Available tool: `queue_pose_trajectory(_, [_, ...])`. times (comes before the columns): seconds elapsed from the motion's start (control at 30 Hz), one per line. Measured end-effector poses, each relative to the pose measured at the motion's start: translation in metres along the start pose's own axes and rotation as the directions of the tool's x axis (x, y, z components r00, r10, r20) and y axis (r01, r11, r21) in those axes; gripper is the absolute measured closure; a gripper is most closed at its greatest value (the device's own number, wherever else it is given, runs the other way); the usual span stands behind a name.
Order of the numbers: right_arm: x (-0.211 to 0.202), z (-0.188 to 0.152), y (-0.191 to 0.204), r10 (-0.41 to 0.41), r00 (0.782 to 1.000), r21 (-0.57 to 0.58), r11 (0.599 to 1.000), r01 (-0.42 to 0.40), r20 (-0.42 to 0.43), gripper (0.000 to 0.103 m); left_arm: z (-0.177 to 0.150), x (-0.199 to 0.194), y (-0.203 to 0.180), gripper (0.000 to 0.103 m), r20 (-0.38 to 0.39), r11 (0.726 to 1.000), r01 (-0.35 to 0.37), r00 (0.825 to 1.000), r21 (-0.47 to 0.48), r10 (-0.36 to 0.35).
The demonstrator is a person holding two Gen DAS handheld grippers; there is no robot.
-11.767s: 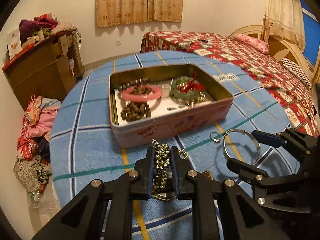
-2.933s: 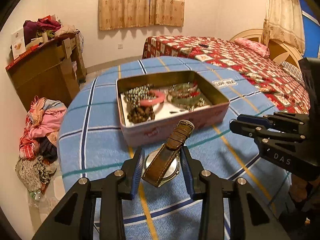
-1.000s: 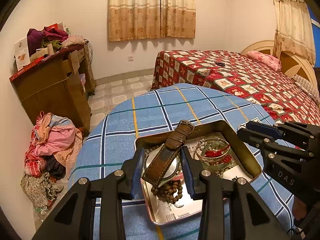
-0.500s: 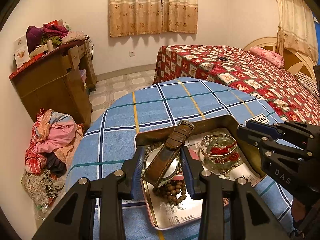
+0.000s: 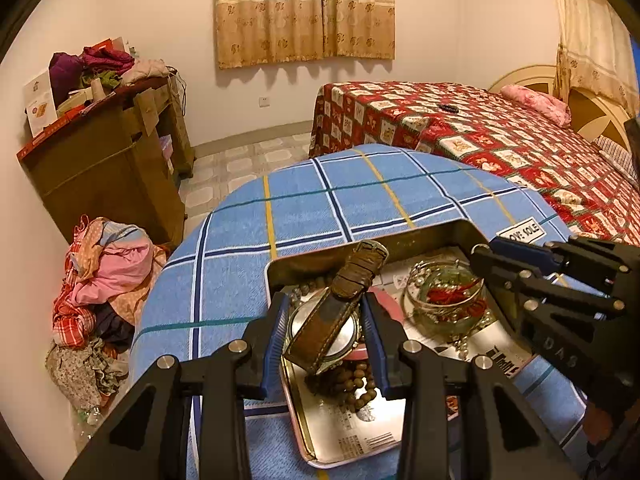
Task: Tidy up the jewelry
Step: 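Lower the watch and ring into the tin box with both grippers, then open both grippers and withdraw them from the tin box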
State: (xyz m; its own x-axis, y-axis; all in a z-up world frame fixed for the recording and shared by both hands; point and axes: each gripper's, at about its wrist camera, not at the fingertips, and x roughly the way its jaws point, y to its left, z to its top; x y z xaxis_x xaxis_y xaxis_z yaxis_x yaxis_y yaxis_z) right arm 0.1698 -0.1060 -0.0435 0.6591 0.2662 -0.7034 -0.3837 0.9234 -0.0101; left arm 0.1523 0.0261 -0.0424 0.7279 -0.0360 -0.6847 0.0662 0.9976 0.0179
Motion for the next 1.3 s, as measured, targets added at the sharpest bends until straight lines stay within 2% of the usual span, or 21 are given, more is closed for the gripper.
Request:
queue_pose_trajectory(0.6, [0.006,-0.005,0.008,0.000,1.000,-0.013,1.000,-0.001,-0.015,0.081,-0.011,0.012,0.004,0.065,-0.036,1.000,0.004,0.999,0.008,-0.003])
queue_pose_trajectory(1.3, [0.012,-0.009,0.009,0.004,1.000,-0.011,1.000,-0.004,-0.031,0.081,-0.011,0.013,0.006,0.065,-0.042,1.000,0.013,0.999,-0.009,-0.014])
